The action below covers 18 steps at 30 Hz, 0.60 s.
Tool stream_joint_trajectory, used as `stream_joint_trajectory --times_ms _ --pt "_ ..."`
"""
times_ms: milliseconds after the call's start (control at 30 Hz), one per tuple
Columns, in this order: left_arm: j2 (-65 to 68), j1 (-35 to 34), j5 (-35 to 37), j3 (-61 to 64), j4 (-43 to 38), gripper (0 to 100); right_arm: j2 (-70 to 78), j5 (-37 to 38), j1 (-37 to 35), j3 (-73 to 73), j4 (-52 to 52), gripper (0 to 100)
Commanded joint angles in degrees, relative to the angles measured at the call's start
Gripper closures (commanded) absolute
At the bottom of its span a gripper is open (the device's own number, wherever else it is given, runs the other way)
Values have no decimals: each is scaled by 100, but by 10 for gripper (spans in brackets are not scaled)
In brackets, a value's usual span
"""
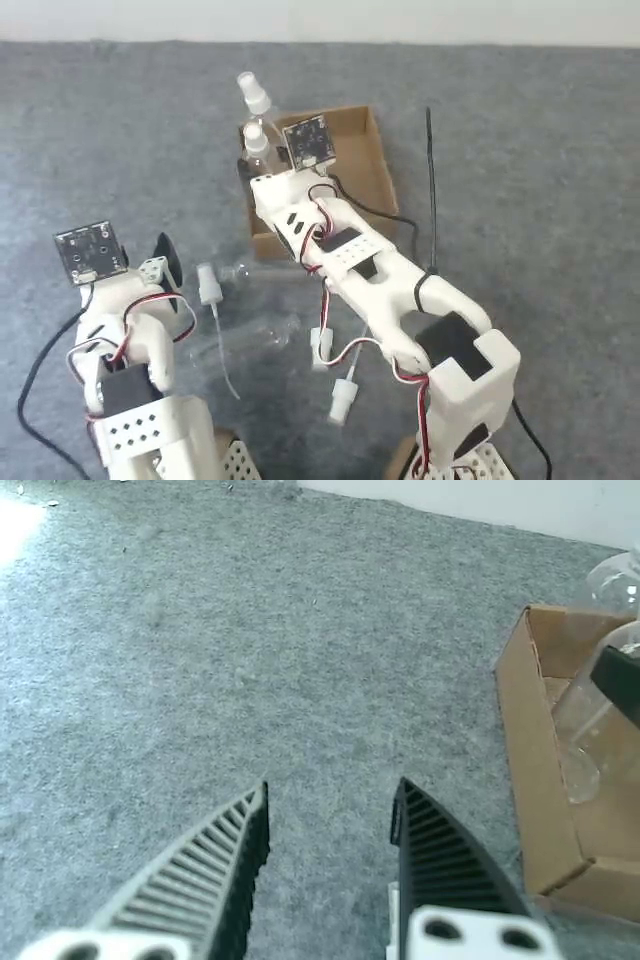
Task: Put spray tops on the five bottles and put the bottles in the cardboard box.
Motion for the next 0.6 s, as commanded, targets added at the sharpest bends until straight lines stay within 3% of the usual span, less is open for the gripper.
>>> stream_joint_trajectory --times_ms 0,333,567 --pt "-79 -35 -44 -57 -167 809 -13 -132 84 -519 -4 960" --pt "-79 -35 -44 -57 -167 809 356 -132 84 -1073 629 957" --pt "-79 -35 -44 -48 -167 809 391 -132 84 -1046 629 819"
